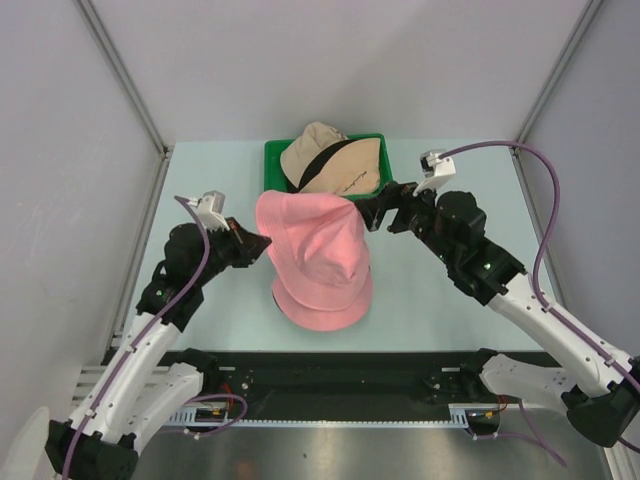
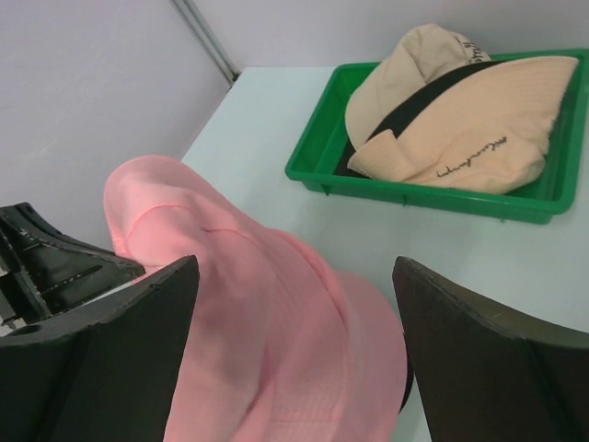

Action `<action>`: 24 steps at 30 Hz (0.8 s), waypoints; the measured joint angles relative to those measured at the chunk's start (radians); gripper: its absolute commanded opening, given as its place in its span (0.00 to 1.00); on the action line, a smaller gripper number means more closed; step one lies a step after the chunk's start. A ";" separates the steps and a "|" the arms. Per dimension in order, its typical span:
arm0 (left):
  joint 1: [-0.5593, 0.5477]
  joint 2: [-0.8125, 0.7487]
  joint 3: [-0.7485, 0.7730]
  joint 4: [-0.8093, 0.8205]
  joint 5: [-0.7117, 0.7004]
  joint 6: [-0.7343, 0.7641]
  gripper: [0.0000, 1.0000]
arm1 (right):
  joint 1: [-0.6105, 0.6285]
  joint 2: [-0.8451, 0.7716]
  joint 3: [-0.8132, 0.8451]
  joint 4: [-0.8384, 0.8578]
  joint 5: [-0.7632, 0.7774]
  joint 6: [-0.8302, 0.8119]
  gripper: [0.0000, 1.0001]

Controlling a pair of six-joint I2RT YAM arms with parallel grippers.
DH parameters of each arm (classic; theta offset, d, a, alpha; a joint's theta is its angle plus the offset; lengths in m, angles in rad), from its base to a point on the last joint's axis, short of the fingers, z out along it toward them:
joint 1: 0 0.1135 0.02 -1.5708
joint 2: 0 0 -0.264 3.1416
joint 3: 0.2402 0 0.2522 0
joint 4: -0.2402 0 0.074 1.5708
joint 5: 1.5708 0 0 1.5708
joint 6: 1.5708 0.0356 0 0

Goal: Stack the hats

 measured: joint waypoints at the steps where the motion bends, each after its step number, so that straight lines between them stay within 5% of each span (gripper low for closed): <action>1: 0.005 0.001 -0.005 -0.004 0.000 0.005 0.00 | -0.018 -0.010 -0.017 0.003 -0.018 0.005 0.91; 11: 0.032 0.019 -0.060 -0.040 -0.004 0.026 0.00 | -0.188 -0.098 -0.299 0.130 -0.207 0.128 0.88; 24: 0.035 0.023 -0.077 -0.042 -0.010 0.034 0.00 | -0.200 -0.034 -0.438 0.385 -0.452 0.293 0.82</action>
